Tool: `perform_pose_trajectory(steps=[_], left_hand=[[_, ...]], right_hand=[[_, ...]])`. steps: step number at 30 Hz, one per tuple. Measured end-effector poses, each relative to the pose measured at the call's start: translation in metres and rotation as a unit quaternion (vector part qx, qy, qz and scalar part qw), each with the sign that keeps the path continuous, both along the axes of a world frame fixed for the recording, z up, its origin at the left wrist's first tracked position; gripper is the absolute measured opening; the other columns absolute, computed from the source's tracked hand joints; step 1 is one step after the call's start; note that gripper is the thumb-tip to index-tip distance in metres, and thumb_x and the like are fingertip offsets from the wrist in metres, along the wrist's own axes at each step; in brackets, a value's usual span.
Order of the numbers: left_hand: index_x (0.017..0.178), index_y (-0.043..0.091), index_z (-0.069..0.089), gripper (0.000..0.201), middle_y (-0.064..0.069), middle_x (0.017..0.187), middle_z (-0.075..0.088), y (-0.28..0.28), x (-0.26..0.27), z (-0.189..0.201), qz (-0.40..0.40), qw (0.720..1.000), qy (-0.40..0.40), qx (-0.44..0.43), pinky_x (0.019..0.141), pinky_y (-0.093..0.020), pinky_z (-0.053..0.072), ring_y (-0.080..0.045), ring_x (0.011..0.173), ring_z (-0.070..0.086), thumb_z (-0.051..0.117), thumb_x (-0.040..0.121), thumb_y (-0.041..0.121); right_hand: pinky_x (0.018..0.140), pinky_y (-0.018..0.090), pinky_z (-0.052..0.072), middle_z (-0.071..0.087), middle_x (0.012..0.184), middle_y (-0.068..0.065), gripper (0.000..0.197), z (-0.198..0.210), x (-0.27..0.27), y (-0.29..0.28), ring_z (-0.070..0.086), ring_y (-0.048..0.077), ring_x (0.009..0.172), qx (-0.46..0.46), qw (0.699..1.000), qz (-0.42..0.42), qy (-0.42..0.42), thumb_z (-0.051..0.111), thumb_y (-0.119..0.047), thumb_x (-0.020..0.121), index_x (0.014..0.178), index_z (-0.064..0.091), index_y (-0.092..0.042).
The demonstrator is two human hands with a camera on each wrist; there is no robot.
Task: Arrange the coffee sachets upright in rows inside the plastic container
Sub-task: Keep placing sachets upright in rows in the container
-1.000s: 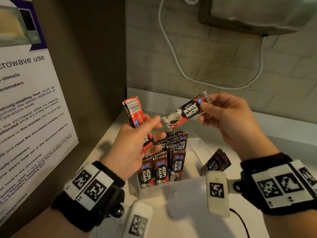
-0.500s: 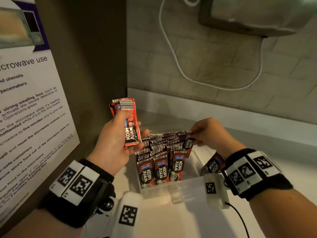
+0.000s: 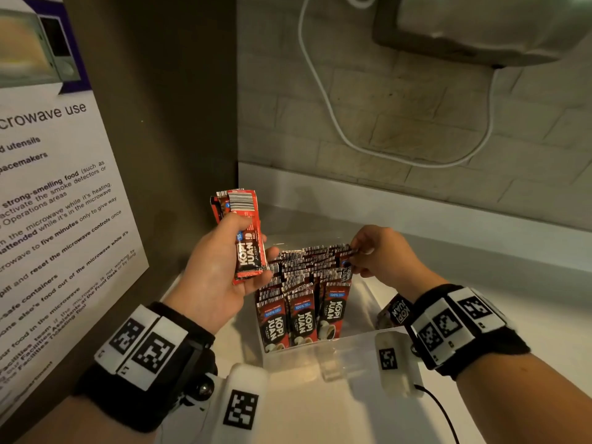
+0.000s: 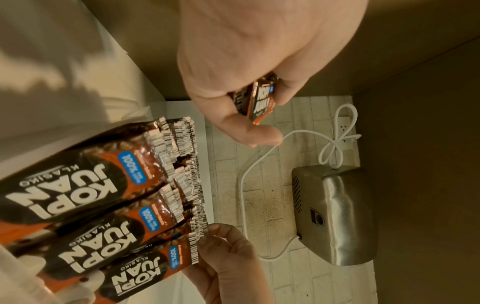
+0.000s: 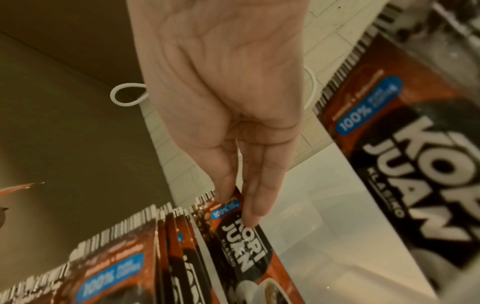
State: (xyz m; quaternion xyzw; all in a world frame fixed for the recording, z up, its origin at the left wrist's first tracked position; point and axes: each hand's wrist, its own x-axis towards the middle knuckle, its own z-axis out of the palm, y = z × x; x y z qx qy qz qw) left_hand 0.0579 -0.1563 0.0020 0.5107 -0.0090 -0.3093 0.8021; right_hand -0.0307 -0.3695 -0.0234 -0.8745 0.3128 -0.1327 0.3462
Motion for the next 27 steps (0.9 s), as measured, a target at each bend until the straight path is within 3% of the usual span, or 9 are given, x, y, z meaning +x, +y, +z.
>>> perform_pose_trajectory(steps=[4,8,12,16,18,21,24,27], left_hand=[[0.107,0.013,0.060,0.017,-0.005,0.080,0.065,-0.003,-0.002,-0.002,-0.018,1.000,-0.010,0.003,0.037,-0.022,0.046,-0.012,0.059,0.069,0.058,0.092,0.022],[0.101,0.016,0.065,0.016,-0.003,0.073,0.069,-0.007,-0.009,-0.003,-0.054,0.997,-0.045,0.022,0.037,-0.021,0.045,-0.011,0.064,0.069,0.068,0.087,0.022],[0.099,0.020,0.066,0.020,0.002,0.074,0.072,-0.013,-0.019,-0.003,-0.099,0.991,-0.084,0.044,0.038,-0.019,0.043,-0.008,0.062,0.069,0.074,0.081,0.023],[0.102,0.016,0.066,0.024,0.000,0.079,0.073,-0.016,-0.027,-0.003,-0.153,0.978,-0.124,0.075,0.039,-0.019,0.042,-0.010,0.063,0.069,0.074,0.081,0.025],[0.102,0.018,0.065,0.029,0.002,0.076,0.073,-0.016,-0.028,-0.002,-0.167,0.975,-0.122,0.079,0.039,-0.019,0.041,-0.009,0.062,0.067,0.071,0.080,0.035],[0.097,0.020,0.062,0.045,0.001,0.078,0.073,-0.013,-0.023,0.001,-0.150,0.984,-0.077,0.063,0.037,-0.019,0.037,-0.012,0.061,0.067,0.065,0.068,0.054],[0.091,0.021,0.062,0.033,-0.003,0.086,0.075,-0.009,-0.013,0.004,-0.112,0.993,-0.035,0.008,0.036,-0.017,0.040,-0.015,0.065,0.069,0.072,0.064,0.038],[0.083,0.021,0.058,0.027,-0.007,0.090,0.075,-0.007,-0.006,0.005,-0.065,0.996,-0.012,-0.060,0.037,-0.017,0.044,-0.019,0.073,0.073,0.076,0.064,0.015]], right_hand=[[0.067,0.045,0.059,0.062,0.072,0.005,0.014,0.006,-0.005,-0.001,0.070,0.031,0.068,-0.006,1.000,-0.021,-0.021,0.061,0.003,0.085,0.089,0.055,-0.010],[0.050,0.033,0.051,0.062,0.081,0.007,0.009,0.028,-0.009,0.010,0.061,0.017,0.051,0.024,0.988,-0.054,-0.143,0.065,-0.009,0.088,0.085,0.056,-0.012],[0.040,0.024,0.042,0.062,0.084,0.010,0.013,0.054,-0.010,0.040,0.053,0.017,0.044,0.156,0.961,0.027,-0.227,0.065,-0.017,0.088,0.096,0.060,-0.008],[0.037,0.022,0.043,0.063,0.069,0.004,0.017,0.065,-0.011,0.056,0.054,0.014,0.039,0.196,0.954,0.119,-0.193,0.067,-0.003,0.083,0.098,0.061,-0.010],[0.039,0.021,0.047,0.063,0.061,0.004,0.014,0.067,-0.013,0.057,0.057,0.013,0.041,0.207,0.949,0.133,-0.198,0.064,0.006,0.082,0.089,0.062,-0.006],[0.049,0.022,0.054,0.066,0.062,0.007,0.013,0.071,-0.020,0.055,0.064,0.015,0.050,0.235,0.923,0.130,-0.276,0.067,0.008,0.073,0.078,0.062,-0.004],[0.065,0.024,0.057,0.071,0.075,0.009,0.013,0.071,-0.033,0.053,0.068,0.018,0.069,0.232,0.902,0.162,-0.326,0.072,0.000,0.058,0.068,0.069,-0.008],[0.075,0.029,0.055,0.071,0.090,0.009,0.018,0.061,-0.043,0.056,0.065,0.022,0.082,0.220,0.904,0.202,-0.305,0.076,0.002,0.052,0.068,0.068,-0.002]])
